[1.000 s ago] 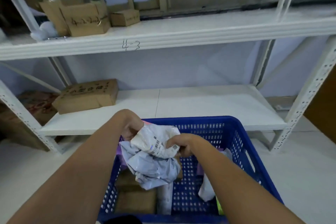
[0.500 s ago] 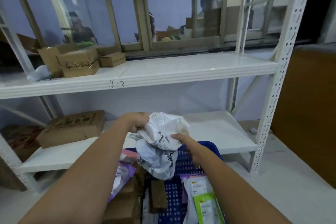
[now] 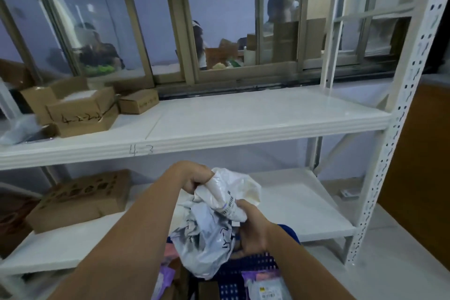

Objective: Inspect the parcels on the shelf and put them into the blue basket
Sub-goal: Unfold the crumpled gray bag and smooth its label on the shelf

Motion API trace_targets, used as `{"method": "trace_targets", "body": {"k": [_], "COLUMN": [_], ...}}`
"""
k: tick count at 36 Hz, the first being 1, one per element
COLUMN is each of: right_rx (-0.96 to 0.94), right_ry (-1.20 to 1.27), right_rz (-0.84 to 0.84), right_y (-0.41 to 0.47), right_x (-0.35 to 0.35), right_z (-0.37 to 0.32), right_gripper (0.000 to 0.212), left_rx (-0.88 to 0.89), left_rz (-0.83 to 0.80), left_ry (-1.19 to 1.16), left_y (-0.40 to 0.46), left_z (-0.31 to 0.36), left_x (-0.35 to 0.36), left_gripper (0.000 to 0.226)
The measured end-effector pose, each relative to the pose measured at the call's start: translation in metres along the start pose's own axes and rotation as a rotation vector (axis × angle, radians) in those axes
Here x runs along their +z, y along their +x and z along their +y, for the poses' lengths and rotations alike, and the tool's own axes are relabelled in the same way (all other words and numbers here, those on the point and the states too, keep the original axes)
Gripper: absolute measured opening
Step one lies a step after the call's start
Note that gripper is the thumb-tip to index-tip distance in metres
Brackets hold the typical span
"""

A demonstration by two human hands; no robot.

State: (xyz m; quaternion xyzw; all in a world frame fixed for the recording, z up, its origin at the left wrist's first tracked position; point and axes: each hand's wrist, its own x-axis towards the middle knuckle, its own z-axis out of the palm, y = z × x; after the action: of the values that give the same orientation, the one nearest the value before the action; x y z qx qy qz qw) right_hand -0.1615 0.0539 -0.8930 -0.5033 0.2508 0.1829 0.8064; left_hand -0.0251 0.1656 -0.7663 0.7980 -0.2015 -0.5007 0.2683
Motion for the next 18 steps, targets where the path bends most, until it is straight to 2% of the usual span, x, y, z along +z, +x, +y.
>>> {"method": "trace_targets", "body": {"k": [3,5,8,9,12,15,18], "right_rx": [0.009,-0.004,-0.036,-0.048,-0.071,-0.05,-0.005], "right_ry": [0.001,-0.016,0.07,0.107,0.082,0.016,-0.107], "right_rz": [-0.035,-0.088,-0.13,-0.147,-0.112,-0.107,-0.094], "right_y": [-0.014,-0.032,-0.063,-0.073,-0.115,-0.155,-0.199], "right_x": [0.012,0.028,0.05,0.056,0.078,0.095,0.117], "right_z": [-0.042,-0.077,-0.131,-0.142,-0.202,-0.254,-0.317], "right_gripper": [0.078,0.075,0.076,0.075,0.058,0.048,0.036], "left_rx": [-0.014,-0.021,-0.015,-0.011,-0.014,-0.029,-0.064], "left_rz": [-0.015,-0.005,0.069,0.092,0.142,0.096,0.152], "left_ry": [-0.001,0.0,-0.038,-0.053,-0.03,0.036,0.094], "left_y": [-0.024,-0.048,-0.09,-0.096,-0.144,-0.184,-0.239], "left_z": [0.031,0.059,0.104,0.113,0.161,0.201,0.251], "left_x": [-0.021,-0.043,-0.073,-0.08,-0.113,-0.137,-0.164], "left_gripper": [0.027,0.035,0.013,0.013,0.036,0.063,0.051]}}
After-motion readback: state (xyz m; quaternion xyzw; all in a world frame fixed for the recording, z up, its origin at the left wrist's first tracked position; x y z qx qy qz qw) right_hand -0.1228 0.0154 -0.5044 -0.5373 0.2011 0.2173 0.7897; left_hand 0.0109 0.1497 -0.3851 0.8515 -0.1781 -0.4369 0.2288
